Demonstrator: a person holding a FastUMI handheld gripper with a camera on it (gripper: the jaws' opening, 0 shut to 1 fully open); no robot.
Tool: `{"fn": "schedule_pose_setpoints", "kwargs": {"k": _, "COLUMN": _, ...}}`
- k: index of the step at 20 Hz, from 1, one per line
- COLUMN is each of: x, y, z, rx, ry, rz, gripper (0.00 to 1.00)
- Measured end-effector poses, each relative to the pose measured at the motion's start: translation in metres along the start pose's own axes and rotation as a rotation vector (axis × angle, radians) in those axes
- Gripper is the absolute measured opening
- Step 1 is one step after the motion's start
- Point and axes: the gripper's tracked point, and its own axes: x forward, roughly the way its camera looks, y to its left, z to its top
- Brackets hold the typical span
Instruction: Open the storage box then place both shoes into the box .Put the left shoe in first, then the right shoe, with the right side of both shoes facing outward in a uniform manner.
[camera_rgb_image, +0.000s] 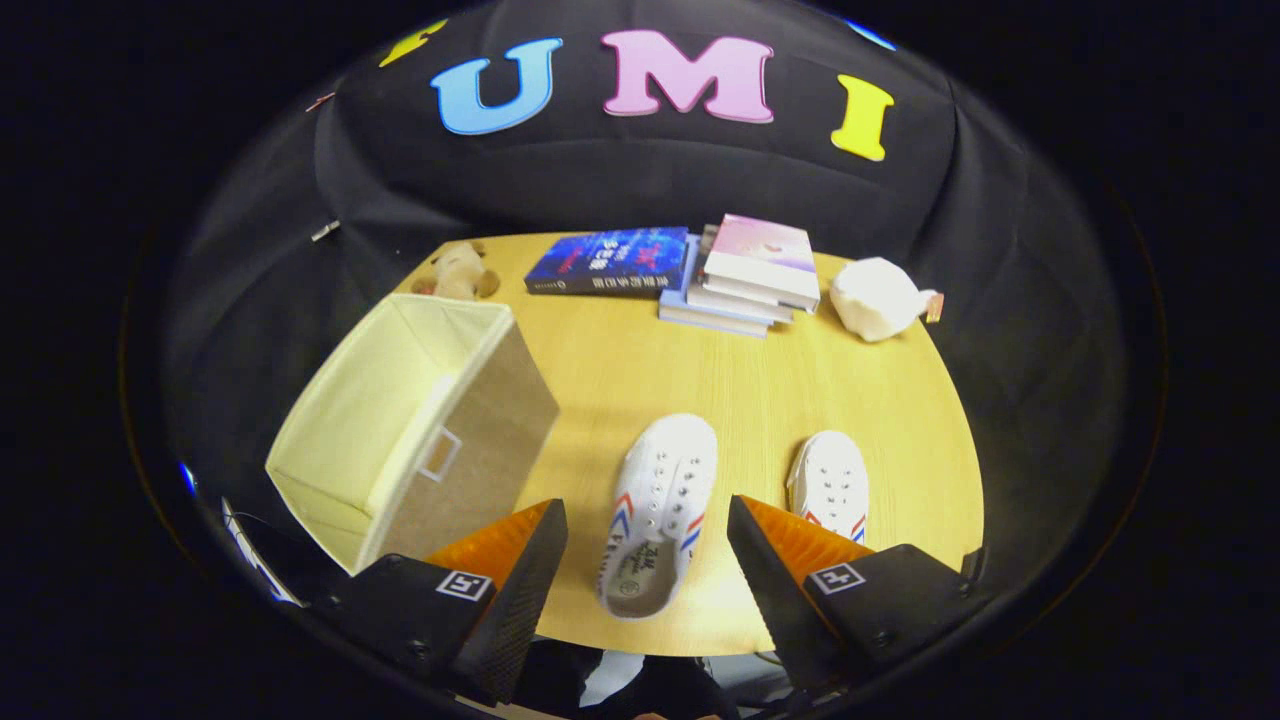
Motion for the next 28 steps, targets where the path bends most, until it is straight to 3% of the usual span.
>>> {"fn": "schedule_pose_setpoints", "kwargs": {"k": 5, "x": 0.053, "y": -0.034, "z": -0.049, "rx": 0.005, "ry": 0.110, "rz": -0.010, "gripper": 0.99}}
{"fn": "schedule_pose_setpoints", "kwargs": {"k": 9, "x": 0.086, "y": -0.035, "z": -0.070, "rx": -0.013, "ry": 0.157, "rz": 0.036, "gripper": 0.97}}
{"fn": "schedule_pose_setpoints", "kwargs": {"k": 13, "x": 0.100, "y": -0.030, "z": -0.077, "rx": 0.064, "ry": 0.195, "rz": 0.101, "gripper": 0.71}}
{"fn": "schedule_pose_setpoints", "kwargs": {"k": 17, "x": 0.099, "y": -0.020, "z": -0.077, "rx": 0.153, "ry": 0.225, "rz": 0.148, "gripper": 0.29}}
{"fn": "schedule_pose_setpoints", "kwargs": {"k": 22, "x": 0.096, "y": -0.020, "z": -0.076, "rx": 0.189, "ry": 0.229, "rz": 0.158, "gripper": 0.09}}
{"fn": "schedule_pose_setpoints", "kwargs": {"k": 28, "x": 0.061, "y": -0.017, "z": -0.049, "rx": 0.239, "ry": 0.172, "rz": 0.147, "gripper": 0.05}}
